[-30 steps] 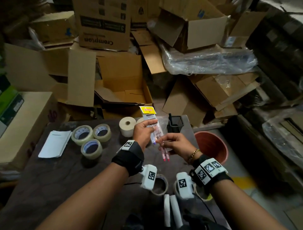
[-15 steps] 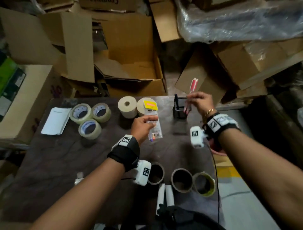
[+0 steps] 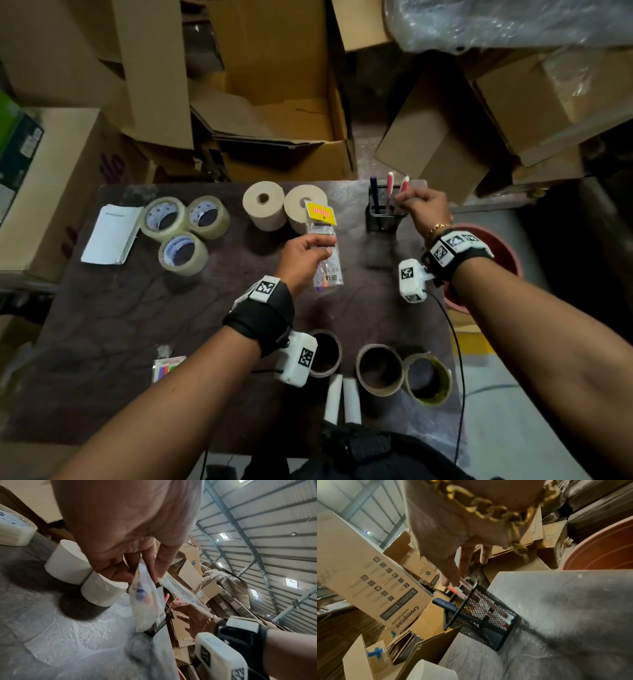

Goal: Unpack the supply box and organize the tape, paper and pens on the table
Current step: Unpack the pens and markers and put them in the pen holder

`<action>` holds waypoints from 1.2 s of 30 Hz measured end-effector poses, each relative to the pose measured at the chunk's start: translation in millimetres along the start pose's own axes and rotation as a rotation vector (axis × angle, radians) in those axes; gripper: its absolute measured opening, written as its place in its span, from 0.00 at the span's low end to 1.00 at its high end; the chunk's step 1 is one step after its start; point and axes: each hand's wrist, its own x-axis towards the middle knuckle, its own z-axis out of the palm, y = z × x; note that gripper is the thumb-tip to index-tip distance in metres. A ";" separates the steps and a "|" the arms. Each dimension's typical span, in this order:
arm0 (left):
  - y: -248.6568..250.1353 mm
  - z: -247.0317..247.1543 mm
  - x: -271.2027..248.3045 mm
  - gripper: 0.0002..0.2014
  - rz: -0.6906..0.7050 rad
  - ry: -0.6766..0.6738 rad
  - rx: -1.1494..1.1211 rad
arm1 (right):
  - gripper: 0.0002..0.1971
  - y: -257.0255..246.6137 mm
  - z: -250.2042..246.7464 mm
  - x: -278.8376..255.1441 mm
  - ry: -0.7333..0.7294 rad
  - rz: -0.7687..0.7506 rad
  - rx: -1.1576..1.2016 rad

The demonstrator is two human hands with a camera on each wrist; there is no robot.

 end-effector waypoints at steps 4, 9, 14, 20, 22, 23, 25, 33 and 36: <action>16.9 1.5 -0.1 0.15 0.024 0.001 -0.043 | 0.04 -8.7 -21.4 -28.4 0.060 -0.095 0.008; 54.3 5.6 -7.0 0.15 0.099 0.016 -0.121 | 0.07 -71.5 -12.6 -106.4 -0.147 -0.214 0.300; 86.2 2.1 -18.3 0.14 0.185 0.034 -0.173 | 0.08 -101.5 19.1 -147.8 -0.350 -0.390 0.259; 105.1 -17.7 -31.7 0.15 0.232 0.160 -0.238 | 0.05 -105.1 30.4 -166.5 -0.289 -0.252 0.237; 109.7 -21.0 -40.5 0.14 0.243 0.167 -0.271 | 0.05 -114.1 31.1 -172.6 -0.325 -0.207 0.298; 111.6 -21.5 -44.6 0.12 0.249 0.160 -0.300 | 0.05 -119.8 31.2 -175.4 -0.348 -0.178 0.352; 114.1 -22.2 -50.8 0.10 0.263 0.148 -0.356 | 0.06 -130.9 30.1 -180.8 -0.384 -0.122 0.476; 106.3 -32.9 -60.9 0.10 0.286 0.120 -0.371 | 0.05 -140.0 31.7 -194.2 -0.388 -0.122 0.560; 113.4 -40.8 -62.5 0.12 0.296 0.173 -0.415 | 0.10 -133.9 29.3 -200.7 -0.387 -0.130 0.549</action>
